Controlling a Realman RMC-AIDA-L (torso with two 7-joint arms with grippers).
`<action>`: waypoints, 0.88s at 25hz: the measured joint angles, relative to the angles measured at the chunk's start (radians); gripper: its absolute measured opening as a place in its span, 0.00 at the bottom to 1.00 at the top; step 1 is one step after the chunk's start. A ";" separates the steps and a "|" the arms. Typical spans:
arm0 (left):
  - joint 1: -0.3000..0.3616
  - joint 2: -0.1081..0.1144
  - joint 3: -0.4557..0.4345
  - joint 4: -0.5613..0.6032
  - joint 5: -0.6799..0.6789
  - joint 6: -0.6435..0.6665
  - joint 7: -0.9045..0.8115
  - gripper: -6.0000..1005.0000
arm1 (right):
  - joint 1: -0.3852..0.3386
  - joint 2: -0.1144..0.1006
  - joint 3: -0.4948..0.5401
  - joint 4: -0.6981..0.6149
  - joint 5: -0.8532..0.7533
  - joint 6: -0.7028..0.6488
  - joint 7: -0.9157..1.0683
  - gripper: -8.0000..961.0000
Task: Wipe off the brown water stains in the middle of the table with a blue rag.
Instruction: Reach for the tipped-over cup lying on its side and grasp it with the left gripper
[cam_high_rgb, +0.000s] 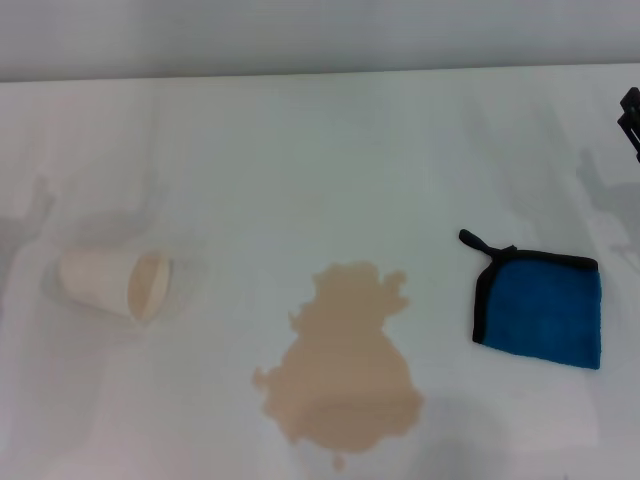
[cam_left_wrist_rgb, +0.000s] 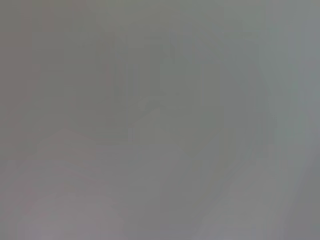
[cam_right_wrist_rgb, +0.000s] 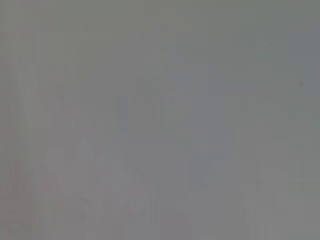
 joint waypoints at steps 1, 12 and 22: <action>0.000 0.000 0.000 0.002 0.000 0.004 -0.001 0.88 | 0.000 0.000 0.000 0.000 0.000 -0.001 0.000 0.87; -0.007 0.002 0.005 0.016 0.029 0.031 -0.020 0.88 | 0.004 0.002 0.007 0.000 0.000 0.004 0.002 0.87; 0.009 0.023 0.005 0.211 0.211 0.066 -0.341 0.87 | 0.014 0.002 0.009 0.000 0.001 0.005 0.002 0.87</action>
